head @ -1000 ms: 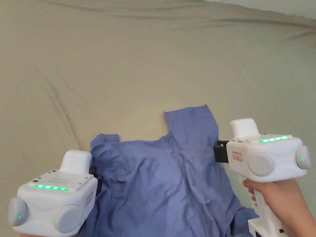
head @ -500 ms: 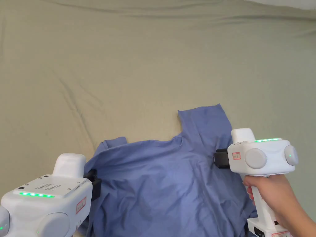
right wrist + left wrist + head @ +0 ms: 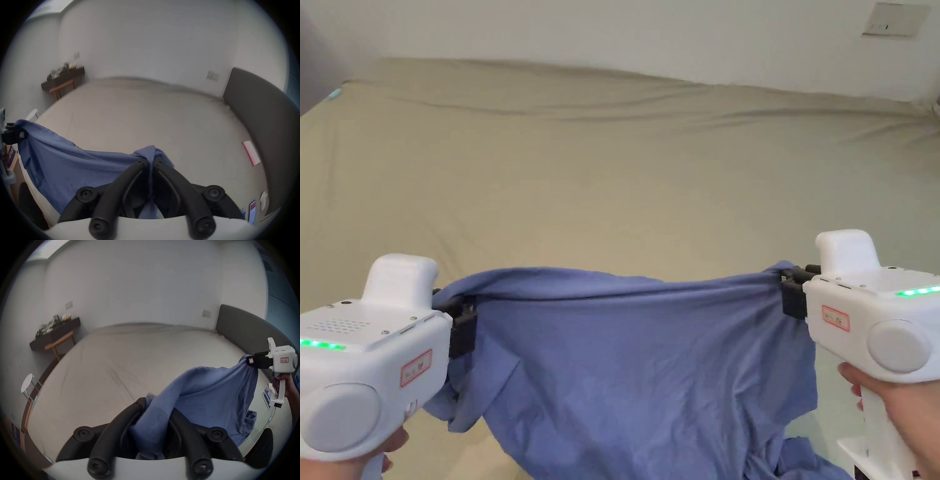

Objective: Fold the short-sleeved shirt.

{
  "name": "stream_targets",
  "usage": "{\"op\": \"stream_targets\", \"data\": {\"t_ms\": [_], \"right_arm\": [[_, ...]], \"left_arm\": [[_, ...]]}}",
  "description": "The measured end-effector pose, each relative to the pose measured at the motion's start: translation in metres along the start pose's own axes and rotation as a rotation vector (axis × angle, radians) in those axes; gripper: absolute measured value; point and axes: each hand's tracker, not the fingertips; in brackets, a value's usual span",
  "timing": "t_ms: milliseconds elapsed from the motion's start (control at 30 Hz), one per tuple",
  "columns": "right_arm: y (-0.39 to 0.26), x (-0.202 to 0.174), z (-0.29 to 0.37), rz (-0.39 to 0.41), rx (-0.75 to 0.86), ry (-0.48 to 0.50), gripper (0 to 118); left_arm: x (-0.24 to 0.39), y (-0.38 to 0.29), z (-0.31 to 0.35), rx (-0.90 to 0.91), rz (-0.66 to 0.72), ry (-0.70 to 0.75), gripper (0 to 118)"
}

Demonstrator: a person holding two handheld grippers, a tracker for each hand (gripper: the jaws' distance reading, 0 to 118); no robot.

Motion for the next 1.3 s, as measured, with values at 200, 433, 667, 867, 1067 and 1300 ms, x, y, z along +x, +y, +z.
{"op": "stream_targets", "data": {"t_ms": [200,433,667,867,1067,1300], "right_arm": [[0.053,0.005,0.109,0.000,0.260,-0.058,4],[0.095,0.006,0.192,0.014,0.483,-0.112,4],[0.128,0.000,0.224,0.080,0.601,-0.177,4],[0.163,0.000,0.221,0.109,0.653,-0.206,4],[0.203,0.009,0.193,0.139,0.666,-0.227,4],[0.244,0.015,0.140,0.160,0.661,-0.278,4]], "left_arm": [[0.013,0.061,0.065,0.181,-0.098,-0.007,9],[0.017,0.109,0.122,0.301,-0.154,-0.025,9],[0.014,0.142,0.147,0.352,-0.208,-0.021,9],[0.009,0.172,0.144,0.385,-0.218,-0.016,8],[0.007,0.208,0.120,0.420,-0.230,0.005,1],[0.008,0.257,0.066,0.453,-0.231,0.024,0]]}}
